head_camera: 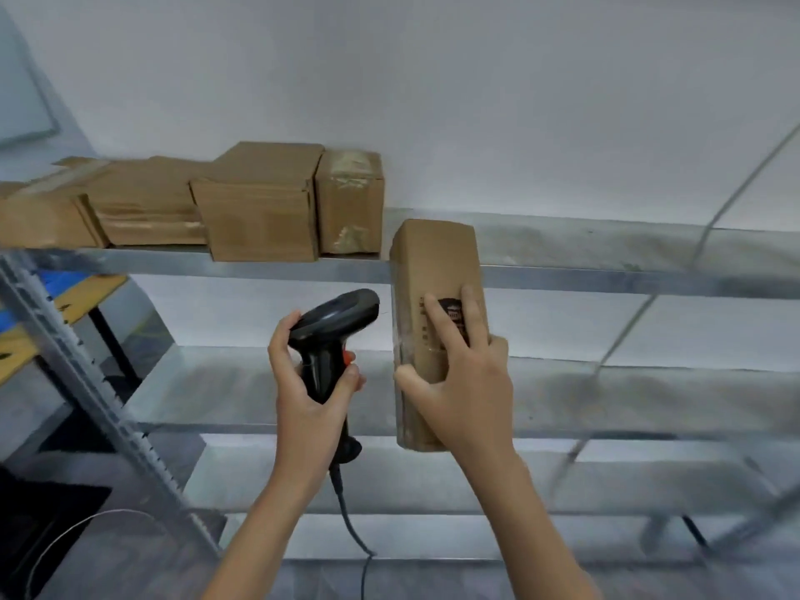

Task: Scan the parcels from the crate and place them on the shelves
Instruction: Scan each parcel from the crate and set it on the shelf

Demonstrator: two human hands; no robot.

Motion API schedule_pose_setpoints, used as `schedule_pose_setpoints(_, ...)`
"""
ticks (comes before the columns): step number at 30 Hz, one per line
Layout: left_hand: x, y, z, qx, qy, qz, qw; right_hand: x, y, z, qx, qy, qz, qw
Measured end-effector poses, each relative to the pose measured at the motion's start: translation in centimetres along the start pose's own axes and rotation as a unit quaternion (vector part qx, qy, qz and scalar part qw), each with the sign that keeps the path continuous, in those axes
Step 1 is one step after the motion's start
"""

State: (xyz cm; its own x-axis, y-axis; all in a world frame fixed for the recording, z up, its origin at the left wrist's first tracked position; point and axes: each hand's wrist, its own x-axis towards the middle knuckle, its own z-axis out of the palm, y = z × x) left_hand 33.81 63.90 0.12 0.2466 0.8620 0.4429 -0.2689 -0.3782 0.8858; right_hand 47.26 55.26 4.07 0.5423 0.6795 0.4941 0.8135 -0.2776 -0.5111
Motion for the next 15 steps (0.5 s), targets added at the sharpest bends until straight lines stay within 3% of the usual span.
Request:
schedule_pose_setpoints(5, -5.0, -2.6, -2.8, -0.030, -0.004, -0.093, 0.995, -8.1, 0.8, 2.5, 0.172, -0.023, 0.095, 0.980)
schedule_pose_setpoints(8, -7.6, -3.7, -4.3, -0.066, -0.011, -0.166, 0.984, -11.2, 1.3, 3.8, 0.309, -0.032, 0.178, 0.934)
schedule_pose_setpoints(15, -11.3, -5.0, -6.5, -0.035, -0.002, -0.198, 0.980, -15.6, 2.8, 6.6, 0.387, -0.116, 0.252, 0.879)
